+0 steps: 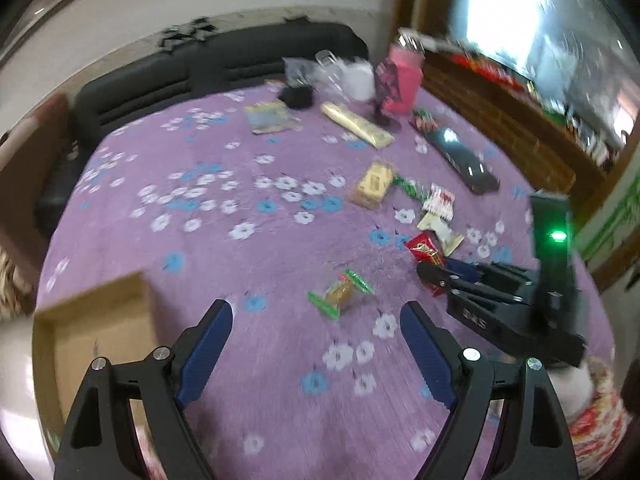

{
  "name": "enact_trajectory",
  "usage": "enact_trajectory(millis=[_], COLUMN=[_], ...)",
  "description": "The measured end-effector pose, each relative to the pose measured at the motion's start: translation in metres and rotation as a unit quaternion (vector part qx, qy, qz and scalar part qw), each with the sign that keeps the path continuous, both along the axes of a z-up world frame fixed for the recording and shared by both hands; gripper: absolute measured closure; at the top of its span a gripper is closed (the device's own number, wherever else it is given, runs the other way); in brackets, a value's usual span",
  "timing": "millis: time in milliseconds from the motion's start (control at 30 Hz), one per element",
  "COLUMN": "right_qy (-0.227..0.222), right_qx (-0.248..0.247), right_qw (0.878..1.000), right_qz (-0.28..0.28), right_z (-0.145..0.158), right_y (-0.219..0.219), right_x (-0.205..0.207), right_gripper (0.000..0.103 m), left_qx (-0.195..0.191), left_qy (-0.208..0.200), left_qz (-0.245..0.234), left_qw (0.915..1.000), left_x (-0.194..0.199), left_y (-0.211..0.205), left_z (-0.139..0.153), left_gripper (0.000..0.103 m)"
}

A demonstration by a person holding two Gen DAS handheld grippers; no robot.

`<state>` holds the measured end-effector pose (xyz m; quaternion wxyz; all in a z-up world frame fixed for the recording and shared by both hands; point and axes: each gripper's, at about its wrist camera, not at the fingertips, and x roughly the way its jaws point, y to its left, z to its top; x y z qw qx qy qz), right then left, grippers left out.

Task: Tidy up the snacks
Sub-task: 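Grasp a red snack bar with the right gripper while the left grasps a clear green-edged packet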

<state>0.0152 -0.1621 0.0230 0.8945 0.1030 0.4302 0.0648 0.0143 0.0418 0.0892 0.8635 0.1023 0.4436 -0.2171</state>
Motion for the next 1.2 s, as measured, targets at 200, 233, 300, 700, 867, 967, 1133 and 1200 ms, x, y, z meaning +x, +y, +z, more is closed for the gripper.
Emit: enact_trajectory(millis=[200,233,300,700,867,967,1133,1200], right_qy=[0.001,0.001,0.001,0.003,0.004,0.003,0.006,0.007], right_qx=[-0.001,-0.003,-0.004,0.005,0.007,0.007,0.015,0.019], right_qw=[1.000,1.000,1.000,1.000,1.000,1.000,1.000,1.000], right_qz=[0.003,0.002,0.002,0.000,0.000,-0.001,-0.001,-0.003], right_z=[0.000,0.000,-0.001,-0.001,-0.001,-0.001,-0.002,-0.002], right_y=[0.000,0.000,0.001,-0.001,-0.001,-0.002,-0.004,-0.005], right_x=[0.002,0.002,0.002,0.002,0.002,0.002,0.002,0.001], right_gripper=[0.083,0.083,0.083,0.083,0.084,0.084,0.084,0.084], left_qx=[0.047,0.055,0.063,0.070,0.036,0.023,0.030,0.038], left_qy=[0.045,0.047,0.048,0.055,0.062,0.062,0.055,0.047], left_qz=[-0.046,-0.053,-0.066,-0.094,-0.076,-0.065,-0.061,-0.054], left_qw=[0.9968,0.9960,0.9946,0.9916,0.9945,0.9957,0.9961,0.9967], left_x=[0.038,0.041,0.042,0.026,0.021,0.016,0.010,0.011], left_y=[-0.036,-0.041,-0.049,-0.049,-0.032,-0.021,-0.014,-0.016], left_z=[-0.045,-0.052,-0.060,-0.071,-0.062,-0.057,-0.056,-0.057], left_gripper=[0.015,0.015,0.015,0.052,0.082,0.083,0.079,0.067])
